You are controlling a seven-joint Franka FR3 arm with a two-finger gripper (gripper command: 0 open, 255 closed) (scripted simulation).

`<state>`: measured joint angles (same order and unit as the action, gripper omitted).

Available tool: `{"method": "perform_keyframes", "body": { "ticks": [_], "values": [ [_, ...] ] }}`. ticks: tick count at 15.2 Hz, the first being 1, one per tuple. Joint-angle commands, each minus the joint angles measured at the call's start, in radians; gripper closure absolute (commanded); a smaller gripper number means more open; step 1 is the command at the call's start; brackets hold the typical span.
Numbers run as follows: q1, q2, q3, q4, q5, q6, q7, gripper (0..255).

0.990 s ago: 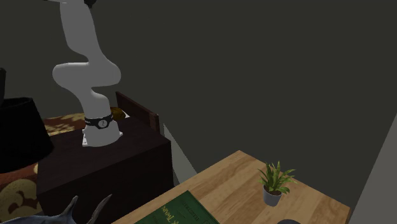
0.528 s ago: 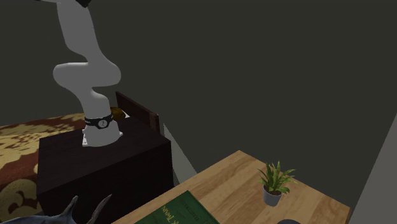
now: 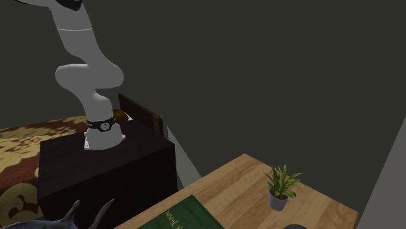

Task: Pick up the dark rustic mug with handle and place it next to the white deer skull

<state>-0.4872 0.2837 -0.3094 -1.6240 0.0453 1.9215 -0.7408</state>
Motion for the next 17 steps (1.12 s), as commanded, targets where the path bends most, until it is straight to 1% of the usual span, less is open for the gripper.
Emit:
{"method": "perform_keyframes", "body": {
  "ticks": [1, 17],
  "values": [
    [-0.046, 0.088, -0.011, 0.121, 0.032, -0.036, -0.058, 255],
    [-0.048, 0.139, 0.001, -0.022, 0.05, 0.157, -0.065, 255]
  ]
}}
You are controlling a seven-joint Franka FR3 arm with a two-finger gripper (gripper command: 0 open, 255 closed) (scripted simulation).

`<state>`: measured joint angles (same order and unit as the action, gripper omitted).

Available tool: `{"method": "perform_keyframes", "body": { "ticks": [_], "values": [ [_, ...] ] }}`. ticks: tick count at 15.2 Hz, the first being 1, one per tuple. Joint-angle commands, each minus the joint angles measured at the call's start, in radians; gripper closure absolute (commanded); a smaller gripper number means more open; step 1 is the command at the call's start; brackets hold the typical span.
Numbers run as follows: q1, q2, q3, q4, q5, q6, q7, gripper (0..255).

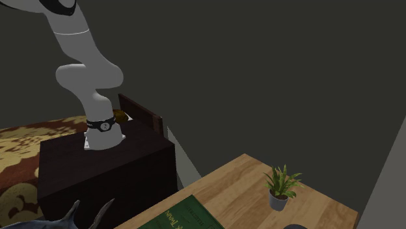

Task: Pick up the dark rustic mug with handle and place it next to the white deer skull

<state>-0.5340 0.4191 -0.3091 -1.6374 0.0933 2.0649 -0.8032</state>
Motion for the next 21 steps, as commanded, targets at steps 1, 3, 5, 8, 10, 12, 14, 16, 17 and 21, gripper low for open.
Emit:
{"method": "perform_keyframes", "body": {
  "ticks": [1, 3, 5, 8, 10, 12, 14, 16, 17, 21],
  "values": [
    [-0.002, 0.009, 0.001, -0.015, 0.004, 0.025, -0.003, 255],
    [-0.003, 0.019, 0.003, -0.028, 0.007, 0.047, -0.005, 255],
    [-0.004, 0.03, 0.005, -0.039, 0.011, 0.069, -0.007, 255],
    [-0.006, 0.048, 0.009, -0.055, 0.017, 0.102, -0.01, 255],
    [-0.007, 0.061, 0.011, -0.064, 0.022, 0.123, -0.012, 255],
    [-0.009, 0.074, 0.014, -0.072, 0.026, 0.144, -0.014, 255],
    [-0.011, 0.088, 0.017, -0.079, 0.031, 0.165, -0.016, 255],
    [-0.013, 0.102, 0.02, -0.085, 0.036, 0.185, -0.018, 255],
    [-0.014, 0.11, 0.021, -0.088, 0.038, 0.195, -0.019, 255],
    [-0.019, 0.141, 0.028, -0.097, 0.048, 0.234, -0.024, 255]
  ]
}}
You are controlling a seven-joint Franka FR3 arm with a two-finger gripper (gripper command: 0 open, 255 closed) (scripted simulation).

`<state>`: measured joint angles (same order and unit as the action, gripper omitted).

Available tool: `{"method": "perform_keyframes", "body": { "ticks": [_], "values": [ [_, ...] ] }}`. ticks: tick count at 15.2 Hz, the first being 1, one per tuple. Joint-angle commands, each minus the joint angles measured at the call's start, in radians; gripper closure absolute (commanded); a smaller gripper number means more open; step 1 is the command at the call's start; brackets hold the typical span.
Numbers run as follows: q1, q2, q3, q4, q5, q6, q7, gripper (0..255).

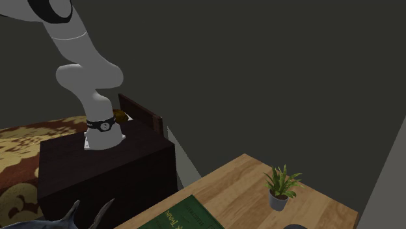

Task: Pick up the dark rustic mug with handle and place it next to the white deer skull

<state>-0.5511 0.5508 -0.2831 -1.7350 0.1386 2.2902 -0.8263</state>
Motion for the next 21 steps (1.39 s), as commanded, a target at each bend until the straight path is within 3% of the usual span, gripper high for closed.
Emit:
{"method": "perform_keyframes", "body": {
  "ticks": [1, 21],
  "values": [
    [-0.003, 0.017, 0.004, -0.001, 0.005, 0.019, -0.002, 255],
    [-0.034, 0.206, 0.047, 0.014, 0.054, 0.191, -0.026, 255]
  ]
}}
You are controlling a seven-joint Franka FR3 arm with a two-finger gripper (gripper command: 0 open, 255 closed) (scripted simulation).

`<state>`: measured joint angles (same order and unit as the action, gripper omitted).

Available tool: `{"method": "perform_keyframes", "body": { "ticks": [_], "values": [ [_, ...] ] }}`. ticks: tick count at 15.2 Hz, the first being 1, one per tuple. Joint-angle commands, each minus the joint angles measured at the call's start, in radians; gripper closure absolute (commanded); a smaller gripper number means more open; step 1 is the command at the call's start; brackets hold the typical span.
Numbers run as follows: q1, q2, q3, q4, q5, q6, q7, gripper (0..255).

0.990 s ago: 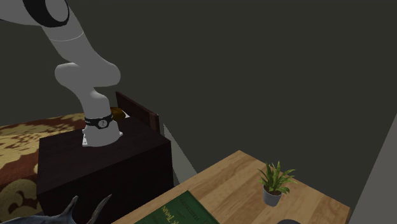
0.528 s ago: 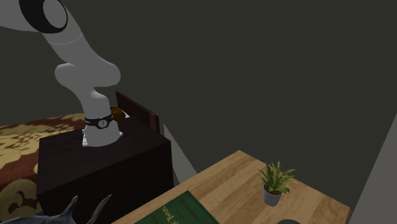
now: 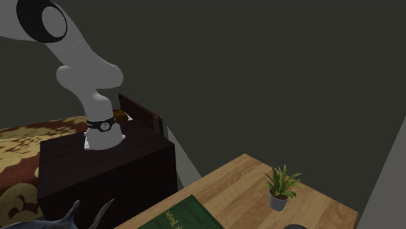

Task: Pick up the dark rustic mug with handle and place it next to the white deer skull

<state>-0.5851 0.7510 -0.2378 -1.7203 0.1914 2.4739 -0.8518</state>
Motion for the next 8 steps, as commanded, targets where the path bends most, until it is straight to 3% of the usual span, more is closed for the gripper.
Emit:
{"method": "perform_keyframes", "body": {
  "ticks": [1, 8],
  "values": [
    [-0.002, 0.017, 0.004, 0.003, 0.004, 0.015, -0.001, 255],
    [-0.015, 0.094, 0.021, 0.032, 0.017, 0.064, -0.007, 255]
  ]
}}
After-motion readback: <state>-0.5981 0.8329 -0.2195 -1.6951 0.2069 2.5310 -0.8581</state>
